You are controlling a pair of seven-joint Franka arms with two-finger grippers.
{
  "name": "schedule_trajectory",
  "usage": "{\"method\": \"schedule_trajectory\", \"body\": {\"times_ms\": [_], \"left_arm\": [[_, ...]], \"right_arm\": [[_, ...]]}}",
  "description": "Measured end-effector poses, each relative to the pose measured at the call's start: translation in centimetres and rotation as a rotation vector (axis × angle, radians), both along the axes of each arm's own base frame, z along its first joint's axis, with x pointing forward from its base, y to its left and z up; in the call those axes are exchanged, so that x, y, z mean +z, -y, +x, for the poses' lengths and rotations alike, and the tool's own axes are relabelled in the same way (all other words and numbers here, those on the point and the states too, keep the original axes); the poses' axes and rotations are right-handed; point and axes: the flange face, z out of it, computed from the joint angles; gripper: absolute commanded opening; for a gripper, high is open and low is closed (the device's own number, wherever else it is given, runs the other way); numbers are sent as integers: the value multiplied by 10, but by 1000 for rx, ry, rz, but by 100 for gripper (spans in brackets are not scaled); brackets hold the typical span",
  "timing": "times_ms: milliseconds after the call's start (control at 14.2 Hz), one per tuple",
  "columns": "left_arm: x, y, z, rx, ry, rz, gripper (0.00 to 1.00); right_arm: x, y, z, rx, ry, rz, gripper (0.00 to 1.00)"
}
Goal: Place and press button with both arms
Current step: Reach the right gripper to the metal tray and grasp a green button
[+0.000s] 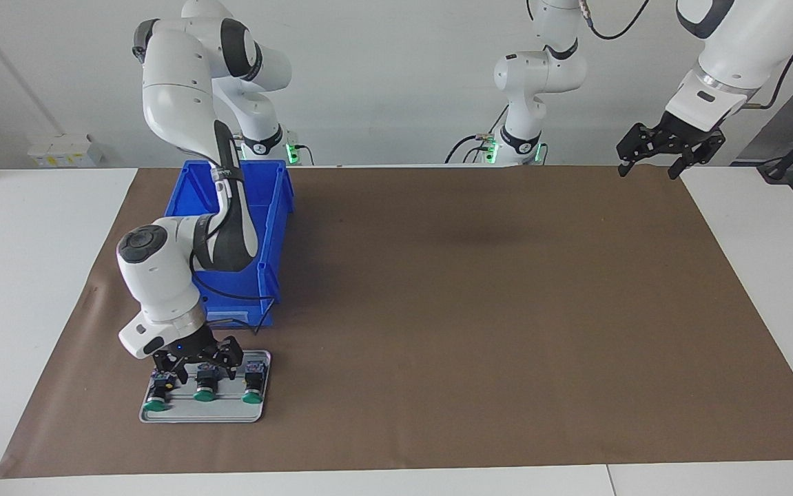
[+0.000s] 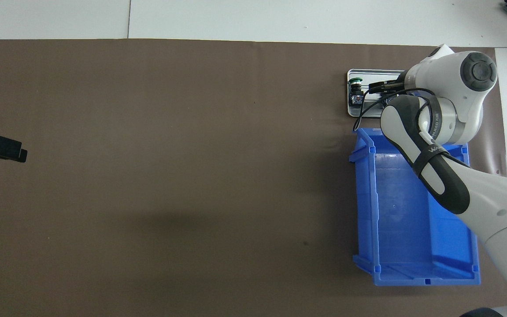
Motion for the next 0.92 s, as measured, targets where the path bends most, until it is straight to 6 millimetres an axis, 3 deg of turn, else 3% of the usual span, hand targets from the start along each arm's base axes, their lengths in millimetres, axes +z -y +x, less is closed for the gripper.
{"method": "schedule_trajectory", "body": {"times_ms": [353,424,494,565,635,918], "left_arm": [[0,0,0,0,0,0,100],[0,0,0,0,0,0,100],[0,0,0,0,0,0,100],[0,0,0,0,0,0,100],[0,0,0,0,0,0,100],[0,0,0,0,0,0,100]], "right_arm": [[-12,8,-2,-1,-19,-2,94],[-16,10,-3,-3,-24,-2,83],[-19,11,-4,-6,-23,-3,65],[-21,13,-4,-6,-23,-3,15],[-22,14,-5,-3,-25,-5,0],[-20,15,-4,-1,-22,-4,0]]}}
